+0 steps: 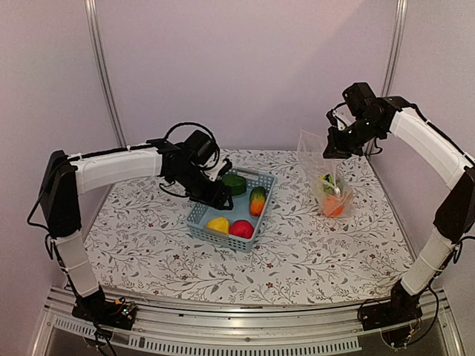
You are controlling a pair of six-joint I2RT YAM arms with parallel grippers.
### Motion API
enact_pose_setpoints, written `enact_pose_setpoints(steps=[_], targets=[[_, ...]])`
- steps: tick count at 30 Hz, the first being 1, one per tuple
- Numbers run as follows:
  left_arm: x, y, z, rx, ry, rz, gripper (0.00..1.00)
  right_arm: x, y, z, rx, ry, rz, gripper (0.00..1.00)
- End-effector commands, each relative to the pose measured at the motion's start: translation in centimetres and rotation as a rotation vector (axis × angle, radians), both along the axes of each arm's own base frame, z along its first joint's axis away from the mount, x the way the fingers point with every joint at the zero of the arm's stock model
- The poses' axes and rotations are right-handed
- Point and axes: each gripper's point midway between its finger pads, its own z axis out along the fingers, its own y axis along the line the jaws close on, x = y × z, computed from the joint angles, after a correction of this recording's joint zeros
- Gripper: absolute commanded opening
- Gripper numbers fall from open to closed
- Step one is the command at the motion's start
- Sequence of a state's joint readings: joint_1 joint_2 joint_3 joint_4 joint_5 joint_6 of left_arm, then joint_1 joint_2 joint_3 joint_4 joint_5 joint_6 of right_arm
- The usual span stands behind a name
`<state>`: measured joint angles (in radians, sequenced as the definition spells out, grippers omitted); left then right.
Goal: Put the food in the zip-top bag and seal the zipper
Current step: Pick up the fake fruit from the bin.
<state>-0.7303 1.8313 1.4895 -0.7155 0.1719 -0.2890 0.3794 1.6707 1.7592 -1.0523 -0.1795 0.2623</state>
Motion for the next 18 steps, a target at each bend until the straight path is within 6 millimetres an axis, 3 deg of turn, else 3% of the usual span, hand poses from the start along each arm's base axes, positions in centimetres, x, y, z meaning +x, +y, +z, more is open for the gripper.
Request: enact_pose_setpoints(steps=[1,8,10,18], targets=[[-1.9,-0.3,-2.6,0.065,0.055,-0.089,0.75,0.1,0.5,-0.7,0.011,0.018,0.010,0.00],[-2.6,0.3,-4.5,0.142,0.079,-0.107,0.78,-0.1,0.6,-0.8,0.021,0.025,0.009,0.00],[-2.6,0.4,-4.8,0.159,0.077,-0.107,0.98,-0.3,0.6,-1.0,0.025,0.029,0.008,0.00],[-2.5,0.7,-6.1,0.206,0.097,-0.104,0.99,-0.9,0.6,-1.2,0.036,0.036,0.005,0.00]])
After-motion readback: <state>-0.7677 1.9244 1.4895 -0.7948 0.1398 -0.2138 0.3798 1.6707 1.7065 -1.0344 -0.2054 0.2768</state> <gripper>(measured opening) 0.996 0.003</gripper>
